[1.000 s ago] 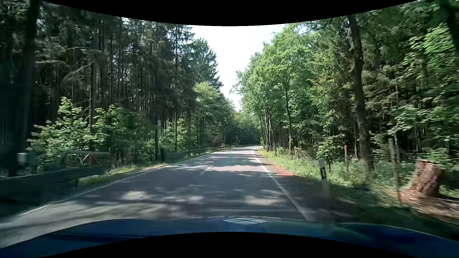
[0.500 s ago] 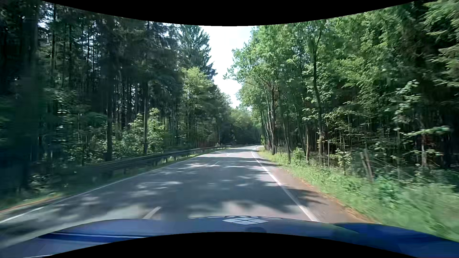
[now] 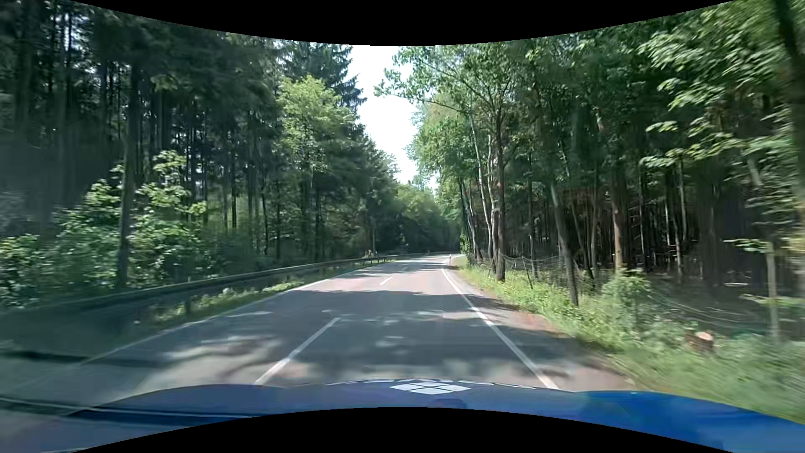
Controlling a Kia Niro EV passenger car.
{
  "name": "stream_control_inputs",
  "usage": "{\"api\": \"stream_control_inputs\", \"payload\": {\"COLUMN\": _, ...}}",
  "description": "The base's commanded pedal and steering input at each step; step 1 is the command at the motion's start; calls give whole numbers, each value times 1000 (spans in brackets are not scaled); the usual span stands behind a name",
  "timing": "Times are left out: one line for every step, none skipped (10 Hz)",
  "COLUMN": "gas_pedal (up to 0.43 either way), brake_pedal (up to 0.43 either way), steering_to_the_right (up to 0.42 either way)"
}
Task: Follow the waypoints while adhering to traffic rules and regulations
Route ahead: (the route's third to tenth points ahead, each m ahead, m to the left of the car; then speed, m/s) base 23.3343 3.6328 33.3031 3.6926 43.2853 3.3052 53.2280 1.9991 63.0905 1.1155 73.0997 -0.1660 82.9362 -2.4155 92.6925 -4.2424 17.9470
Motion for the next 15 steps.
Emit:
{"api": "stream_control_inputs", "payload": {"gas_pedal": 177, "brake_pedal": 0, "steering_to_the_right": 7}}
{"api": "stream_control_inputs", "payload": {"gas_pedal": 177, "brake_pedal": 0, "steering_to_the_right": 7}}
{"api": "stream_control_inputs", "payload": {"gas_pedal": 177, "brake_pedal": 0, "steering_to_the_right": 7}}
{"api": "stream_control_inputs", "payload": {"gas_pedal": 177, "brake_pedal": 0, "steering_to_the_right": 7}}
{"api": "stream_control_inputs", "payload": {"gas_pedal": 177, "brake_pedal": 0, "steering_to_the_right": 7}}
{"api": "stream_control_inputs", "payload": {"gas_pedal": 177, "brake_pedal": 0, "steering_to_the_right": 7}}
{"api": "stream_control_inputs", "payload": {"gas_pedal": 177, "brake_pedal": 0, "steering_to_the_right": 7}}
{"api": "stream_control_inputs", "payload": {"gas_pedal": 177, "brake_pedal": 0, "steering_to_the_right": 7}}
{"api": "stream_control_inputs", "payload": {"gas_pedal": 177, "brake_pedal": 0, "steering_to_the_right": 7}}
{"api": "stream_control_inputs", "payload": {"gas_pedal": 177, "brake_pedal": 0, "steering_to_the_right": 7}}
{"api": "stream_control_inputs", "payload": {"gas_pedal": 177, "brake_pedal": 0, "steering_to_the_right": 7}}
{"api": "stream_control_inputs", "payload": {"gas_pedal": 189, "brake_pedal": 0, "steering_to_the_right": 7}}
{"api": "stream_control_inputs", "payload": {"gas_pedal": 189, "brake_pedal": 0, "steering_to_the_right": 7}}
{"api": "stream_control_inputs", "payload": {"gas_pedal": 189, "brake_pedal": 0, "steering_to_the_right": 8}}
{"api": "stream_control_inputs", "payload": {"gas_pedal": 189, "brake_pedal": 0, "steering_to_the_right": 7}}
